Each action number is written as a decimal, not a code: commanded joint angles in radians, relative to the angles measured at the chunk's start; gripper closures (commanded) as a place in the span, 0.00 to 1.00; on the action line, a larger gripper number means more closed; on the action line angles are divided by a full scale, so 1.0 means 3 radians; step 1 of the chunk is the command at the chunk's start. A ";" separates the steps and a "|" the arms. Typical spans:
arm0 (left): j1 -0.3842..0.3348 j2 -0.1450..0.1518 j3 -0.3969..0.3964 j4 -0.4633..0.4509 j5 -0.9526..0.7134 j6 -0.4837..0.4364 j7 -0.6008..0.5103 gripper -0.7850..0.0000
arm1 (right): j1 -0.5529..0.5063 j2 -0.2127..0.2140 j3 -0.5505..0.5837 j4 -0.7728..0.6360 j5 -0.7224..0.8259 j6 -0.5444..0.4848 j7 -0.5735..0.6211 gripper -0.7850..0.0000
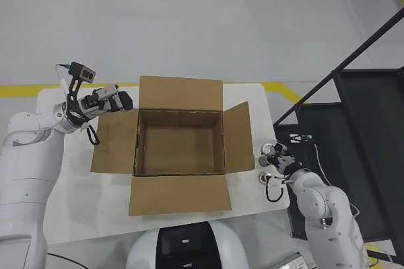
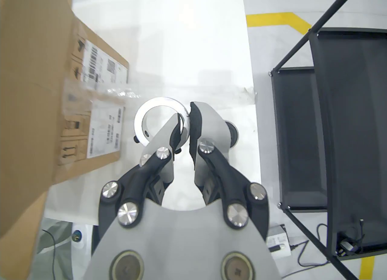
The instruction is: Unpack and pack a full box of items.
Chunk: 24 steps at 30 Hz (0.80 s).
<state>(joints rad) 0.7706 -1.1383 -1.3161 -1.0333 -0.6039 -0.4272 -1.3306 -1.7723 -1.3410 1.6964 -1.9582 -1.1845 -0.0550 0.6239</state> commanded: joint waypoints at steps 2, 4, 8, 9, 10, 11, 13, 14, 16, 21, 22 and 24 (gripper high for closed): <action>0.0000 0.0000 0.0000 0.0000 0.0000 0.0000 0.0000 0.00 | 0.0057 -0.0002 -0.0208 0.0267 -0.0342 0.0016 -0.0159 1.00; 0.0000 0.0000 0.0000 0.0000 0.0000 0.0000 0.0000 0.00 | 0.0083 -0.0001 -0.0276 0.0413 -0.0454 0.0029 -0.0232 1.00; 0.0000 0.0000 0.0000 0.0000 0.0000 0.0000 0.0000 0.00 | 0.0063 0.0023 -0.0306 0.0621 -0.0727 -0.0117 -0.0294 1.00; 0.0000 0.0000 0.0000 0.0000 0.0000 0.0000 0.0000 0.00 | 0.0058 0.0029 -0.0303 0.0668 -0.0725 -0.0183 -0.0247 1.00; 0.0000 0.0000 0.0000 0.0000 0.0000 0.0000 0.0000 0.00 | 0.0066 0.0038 -0.0293 0.0679 -0.0777 -0.0246 -0.0215 1.00; 0.0000 0.0000 0.0000 0.0000 0.0000 0.0000 0.0000 0.00 | 0.0073 0.0045 -0.0285 0.0685 -0.0822 -0.0271 -0.0195 1.00; 0.0000 0.0000 0.0000 0.0000 0.0000 0.0000 0.0000 0.00 | 0.0088 0.0052 -0.0288 0.0728 -0.0875 -0.0293 -0.0197 1.00; 0.0000 0.0000 0.0000 0.0000 0.0000 0.0000 0.0000 0.00 | 0.0100 0.0056 -0.0296 0.0758 -0.0918 -0.0303 -0.0215 1.00; 0.0000 0.0000 0.0000 0.0000 0.0000 0.0000 0.0000 0.00 | 0.0136 0.0061 -0.0324 0.0836 -0.0969 -0.0333 -0.0249 1.00; 0.0000 0.0000 0.0000 0.0000 0.0000 0.0000 0.0000 0.00 | 0.0221 0.0073 -0.0434 0.1007 -0.1098 -0.0488 -0.0354 1.00; 0.0000 0.0000 0.0000 0.0000 0.0000 0.0000 0.0000 0.00 | 0.0235 0.0075 -0.0454 0.1041 -0.1108 -0.0516 -0.0367 1.00; 0.0000 0.0000 0.0000 0.0000 0.0000 0.0000 0.0000 0.00 | 0.0266 0.0080 -0.0496 0.1101 -0.1173 -0.0563 -0.0388 1.00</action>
<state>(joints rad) 0.7706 -1.1383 -1.3161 -1.0333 -0.6039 -0.4272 -1.3306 -1.6969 -1.3177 1.5535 -1.6366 -1.5257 -0.2175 0.5100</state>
